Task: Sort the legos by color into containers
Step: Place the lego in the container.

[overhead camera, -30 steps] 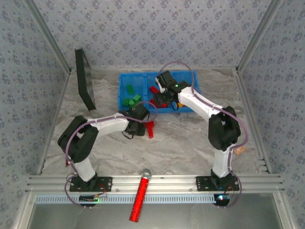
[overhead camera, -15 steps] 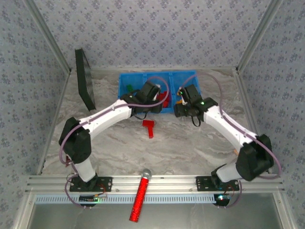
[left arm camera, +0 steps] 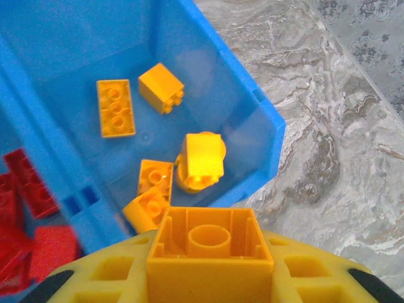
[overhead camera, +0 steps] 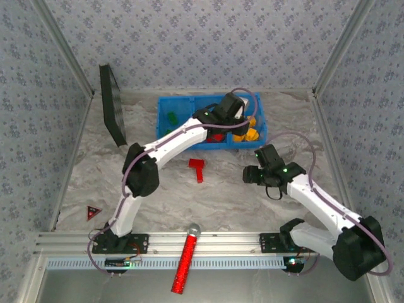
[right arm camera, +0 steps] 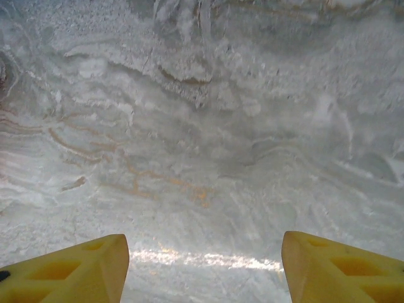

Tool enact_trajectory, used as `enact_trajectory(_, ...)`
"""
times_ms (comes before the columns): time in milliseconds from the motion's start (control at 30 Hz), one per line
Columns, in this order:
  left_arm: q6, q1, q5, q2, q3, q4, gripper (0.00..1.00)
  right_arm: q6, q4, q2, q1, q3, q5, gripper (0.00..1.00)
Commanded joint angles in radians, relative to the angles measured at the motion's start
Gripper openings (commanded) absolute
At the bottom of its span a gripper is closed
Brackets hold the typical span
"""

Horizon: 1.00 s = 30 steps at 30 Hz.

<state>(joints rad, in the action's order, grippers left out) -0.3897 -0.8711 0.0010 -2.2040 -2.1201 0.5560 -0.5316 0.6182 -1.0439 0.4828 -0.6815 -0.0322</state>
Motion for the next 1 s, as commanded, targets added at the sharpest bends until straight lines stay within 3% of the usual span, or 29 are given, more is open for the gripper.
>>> enact_trajectory(0, -0.003, -0.003, 0.054, -0.1, -0.143, 0.05, 0.35, -0.113, -0.013, 0.044, 0.032, 0.043, 0.043, 0.67)
enact_trajectory(300, -0.041, -0.007, 0.062, -0.434, -0.589, 0.179, 0.35, -0.227, -0.051, 0.143, 0.092, 0.158, 0.057, 0.67)
enact_trajectory(467, -0.076, -0.007, 0.078, -0.473, -0.598, 0.155, 0.37, -0.245, -0.051, 0.165, 0.102, 0.175, 0.06, 0.68)
enact_trajectory(633, -0.083, -0.006, 0.086, -0.478, -0.596, 0.159, 0.45, -0.237, -0.058, 0.155, 0.1, 0.173, 0.056, 0.68)
enact_trajectory(733, -0.08, -0.006, 0.082, -0.47, -0.597, 0.159, 0.52, -0.231, -0.063, 0.15, 0.102, 0.169, 0.056, 0.68)
enact_trajectory(967, -0.053, -0.004, 0.077, -0.401, -0.597, 0.138, 0.57, -0.225, -0.099, 0.141, 0.112, 0.175, 0.062, 0.68)
